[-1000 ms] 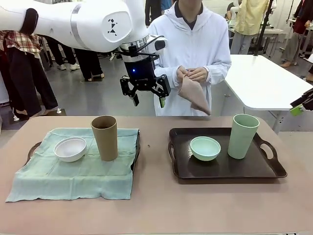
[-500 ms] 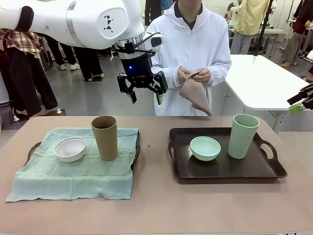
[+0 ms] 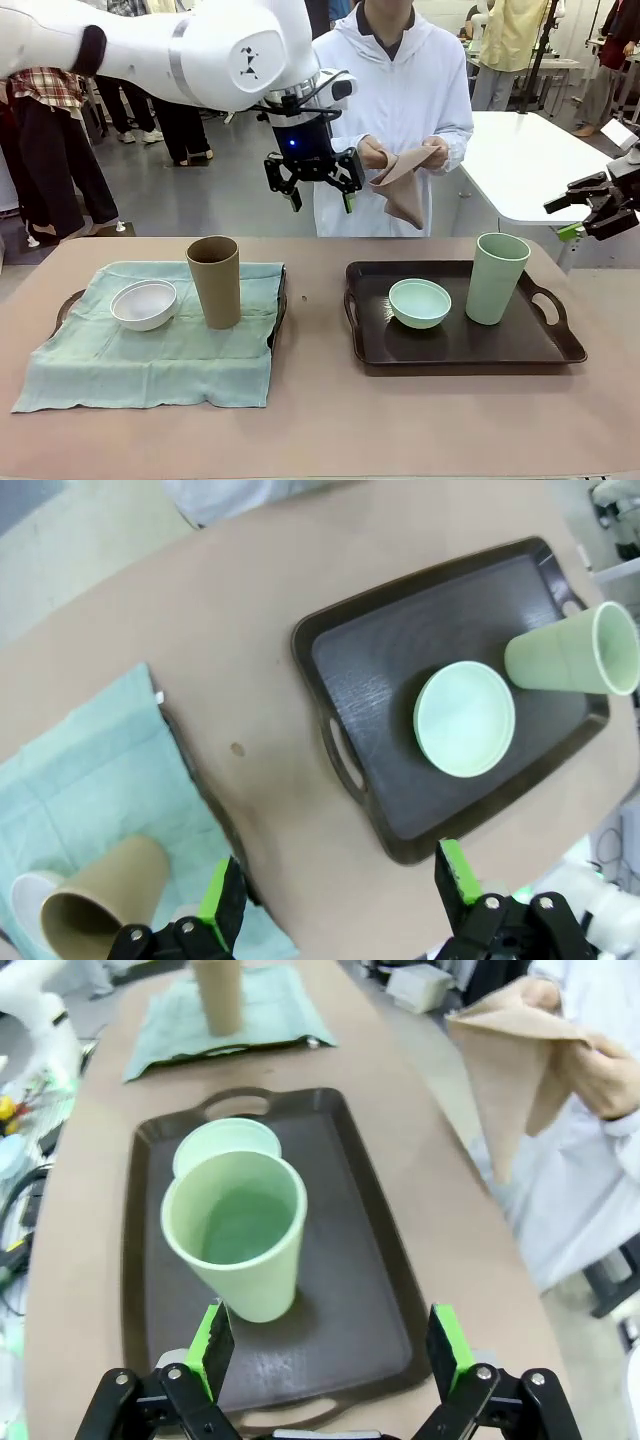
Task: Set up a tray with a mat and arrange the tableware.
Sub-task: Pick up the Picnic Bowl and Reusable plastic cup from the Handle tray in front of the human's position and hold them in the air.
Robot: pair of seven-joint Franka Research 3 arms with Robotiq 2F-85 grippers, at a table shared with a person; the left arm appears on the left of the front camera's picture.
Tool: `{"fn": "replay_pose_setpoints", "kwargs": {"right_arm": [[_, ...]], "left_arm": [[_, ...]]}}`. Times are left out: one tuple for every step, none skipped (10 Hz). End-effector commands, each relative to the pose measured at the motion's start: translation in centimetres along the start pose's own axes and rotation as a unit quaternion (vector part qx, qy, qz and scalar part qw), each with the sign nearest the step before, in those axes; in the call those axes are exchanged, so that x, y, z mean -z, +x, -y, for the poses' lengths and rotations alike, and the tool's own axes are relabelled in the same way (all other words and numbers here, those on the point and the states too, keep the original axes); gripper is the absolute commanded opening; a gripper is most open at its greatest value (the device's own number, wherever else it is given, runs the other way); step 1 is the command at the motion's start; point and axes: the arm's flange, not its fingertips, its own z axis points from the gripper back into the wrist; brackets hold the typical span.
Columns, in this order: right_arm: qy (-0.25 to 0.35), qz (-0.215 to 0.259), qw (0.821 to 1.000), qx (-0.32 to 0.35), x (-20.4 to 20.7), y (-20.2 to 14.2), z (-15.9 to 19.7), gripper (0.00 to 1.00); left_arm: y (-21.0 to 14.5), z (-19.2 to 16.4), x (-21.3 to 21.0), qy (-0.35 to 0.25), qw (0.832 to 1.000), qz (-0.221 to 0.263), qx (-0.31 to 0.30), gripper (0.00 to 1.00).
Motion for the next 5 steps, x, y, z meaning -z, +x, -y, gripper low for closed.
{"fn": "replay_pose_setpoints", "kwargs": {"right_arm": [[-0.039,-0.014,0.999,-0.009,0.9,-0.2,-0.2,1.0],[-0.019,-0.023,0.999,-0.013,1.5,-0.5,-0.3,1.0],[0.016,-0.034,0.999,-0.016,1.8,-1.2,-0.2,1.0],[0.05,-0.038,0.998,-0.016,2.2,-1.8,-0.3,1.0],[0.071,-0.045,0.996,-0.021,2.4,-2.3,-0.6,1.0]], "left_arm": [[0.5,1.1,2.2,0.006,1.0,0.014,-0.002,1.0],[0.8,1.4,3.5,-0.001,1.0,0.002,-0.011,1.0],[1.2,1.8,4.8,-0.007,1.0,-0.007,-0.019,1.0],[1.4,2.7,5.8,-0.004,1.0,-0.014,-0.02,1.0],[1.5,3.6,6.7,-0.003,1.0,-0.019,-0.022,1.0]]}}
